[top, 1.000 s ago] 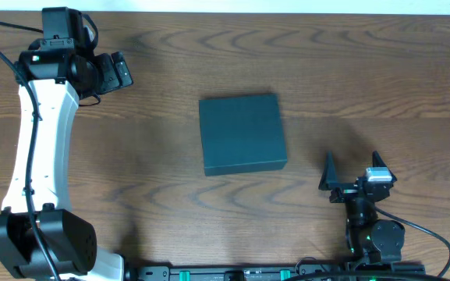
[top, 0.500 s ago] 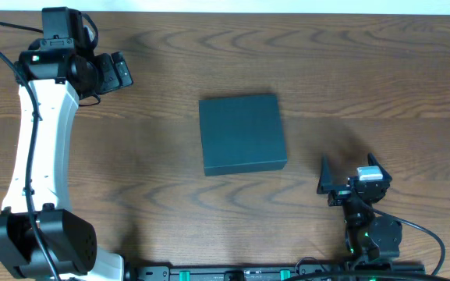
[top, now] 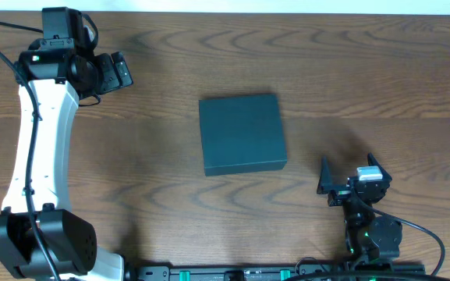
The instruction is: Pack container
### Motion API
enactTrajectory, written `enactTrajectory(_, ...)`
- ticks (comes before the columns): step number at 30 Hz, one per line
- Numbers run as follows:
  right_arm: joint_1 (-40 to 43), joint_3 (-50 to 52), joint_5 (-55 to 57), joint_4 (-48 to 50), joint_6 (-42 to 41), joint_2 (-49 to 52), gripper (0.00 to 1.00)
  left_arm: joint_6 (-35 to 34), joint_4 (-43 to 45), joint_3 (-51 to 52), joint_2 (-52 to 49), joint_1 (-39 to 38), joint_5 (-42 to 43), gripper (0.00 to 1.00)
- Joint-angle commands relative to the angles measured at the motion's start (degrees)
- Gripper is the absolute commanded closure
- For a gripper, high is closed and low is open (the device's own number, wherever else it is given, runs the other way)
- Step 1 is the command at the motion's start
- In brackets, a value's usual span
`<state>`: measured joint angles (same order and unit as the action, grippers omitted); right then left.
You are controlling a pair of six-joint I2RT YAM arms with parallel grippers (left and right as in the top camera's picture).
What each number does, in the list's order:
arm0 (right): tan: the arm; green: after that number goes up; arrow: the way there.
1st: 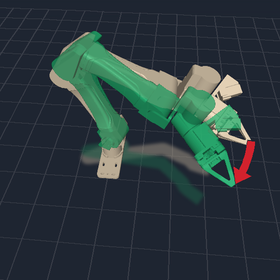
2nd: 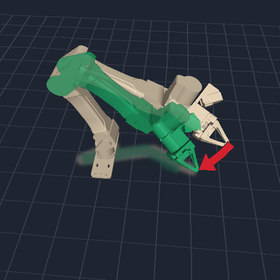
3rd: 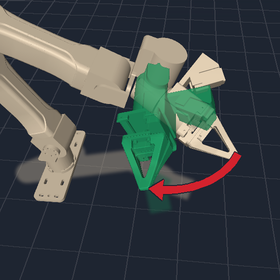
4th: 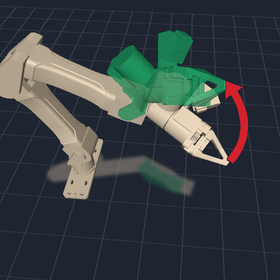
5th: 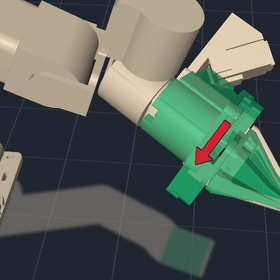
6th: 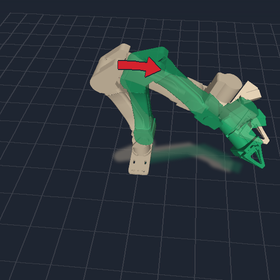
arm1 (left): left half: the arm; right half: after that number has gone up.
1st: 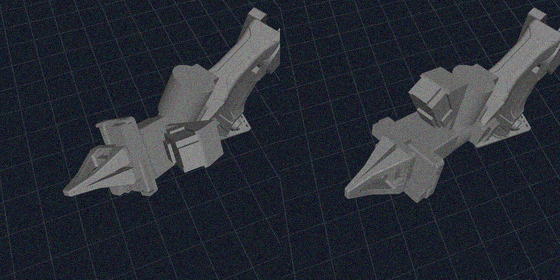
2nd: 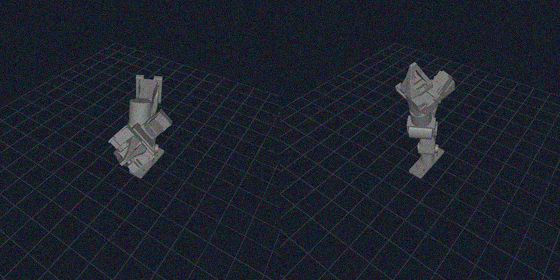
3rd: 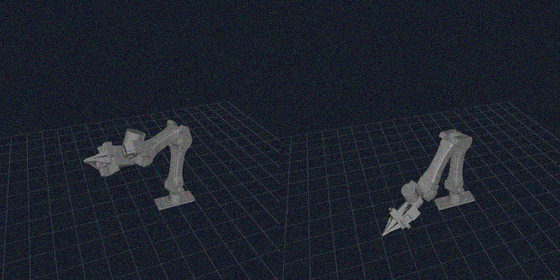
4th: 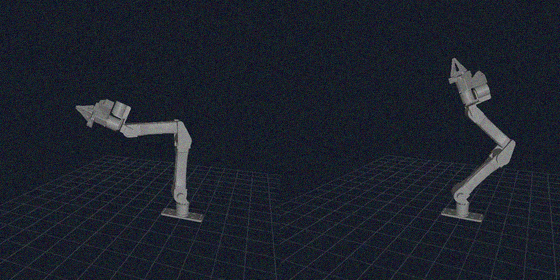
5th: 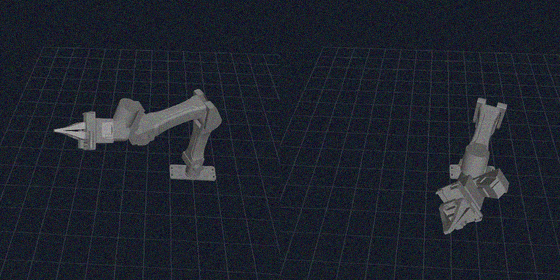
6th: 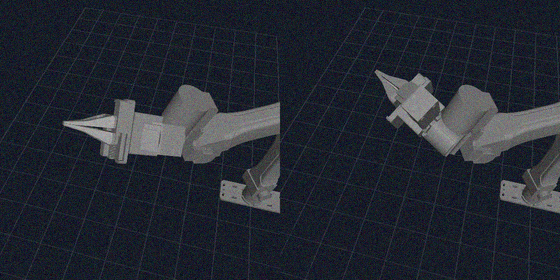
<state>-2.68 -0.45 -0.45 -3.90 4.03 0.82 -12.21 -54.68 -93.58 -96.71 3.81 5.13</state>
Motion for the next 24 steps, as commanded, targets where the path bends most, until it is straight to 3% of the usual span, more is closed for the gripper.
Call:
enactTrajectory(1,0.87,0.13,-0.42,-0.2,0.74,-0.5,0.01,0.11,-0.17,-0.31,-0.26,0.2,-0.7,0.02)
enactTrajectory(18,0.87,0.13,-0.42,-0.22,0.76,-0.5,0.01,0.13,0.11,-0.31,-0.26,0.2,-1.31,0.01)
enactTrajectory(24,0.87,0.13,-0.42,-0.22,0.76,-0.5,0.01,0.13,8.35,-0.31,-0.26,0.48,-8.09,0.01)
